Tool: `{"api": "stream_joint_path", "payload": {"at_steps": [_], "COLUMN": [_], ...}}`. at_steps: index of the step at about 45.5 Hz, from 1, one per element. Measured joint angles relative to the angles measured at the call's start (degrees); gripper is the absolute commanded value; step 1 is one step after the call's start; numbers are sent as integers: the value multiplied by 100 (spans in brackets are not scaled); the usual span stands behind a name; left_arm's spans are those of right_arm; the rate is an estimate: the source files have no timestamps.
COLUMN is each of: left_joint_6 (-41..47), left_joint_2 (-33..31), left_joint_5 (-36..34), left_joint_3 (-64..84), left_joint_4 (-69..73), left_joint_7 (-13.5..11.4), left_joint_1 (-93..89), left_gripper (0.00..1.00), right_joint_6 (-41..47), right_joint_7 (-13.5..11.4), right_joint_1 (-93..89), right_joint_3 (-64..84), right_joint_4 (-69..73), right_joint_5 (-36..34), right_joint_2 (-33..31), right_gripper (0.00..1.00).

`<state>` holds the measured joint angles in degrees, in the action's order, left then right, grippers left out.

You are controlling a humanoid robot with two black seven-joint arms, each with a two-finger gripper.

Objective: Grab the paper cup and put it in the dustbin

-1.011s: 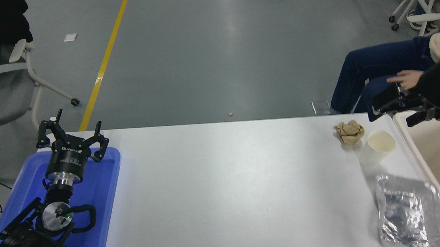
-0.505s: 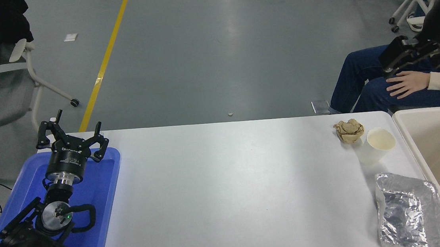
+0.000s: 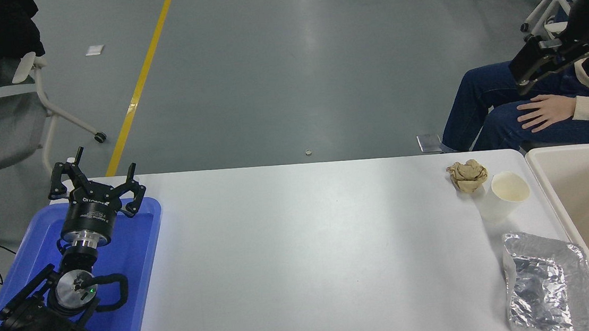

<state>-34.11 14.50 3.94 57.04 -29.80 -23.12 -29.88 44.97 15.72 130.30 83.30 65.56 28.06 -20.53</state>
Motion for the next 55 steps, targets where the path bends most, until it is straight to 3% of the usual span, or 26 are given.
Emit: {"api": "stream_joint_path", "payload": {"at_steps": [9, 30, 45, 55], "left_joint_6": [-8, -16, -26, -26], "left_joint_2": [0, 0, 0, 0], "left_joint_5": [0, -3, -3, -5], "left_joint_3": [-3, -8, -2, 0], "left_joint_4": [0, -1, 0, 0], "left_joint_7": [0, -1, -5, -4], "left_joint_1": [0, 1, 0, 1], "left_gripper": [100, 100, 100, 100], "right_joint_6": [-231, -2611, -3161, -3371], "right_joint_7": [-10, -15, -55, -386], "right_joint_1": [-554, -2368, -3852, -4828], "right_joint_3": [-76, -390, -1012, -1617], "right_joint_4": [-38, -280, -1059, -1676], "right_joint_5": [-37, -391, -517, -541], "right_joint_2": [-196, -648, -798, -839], "right_gripper": [100, 100, 100, 100]}}
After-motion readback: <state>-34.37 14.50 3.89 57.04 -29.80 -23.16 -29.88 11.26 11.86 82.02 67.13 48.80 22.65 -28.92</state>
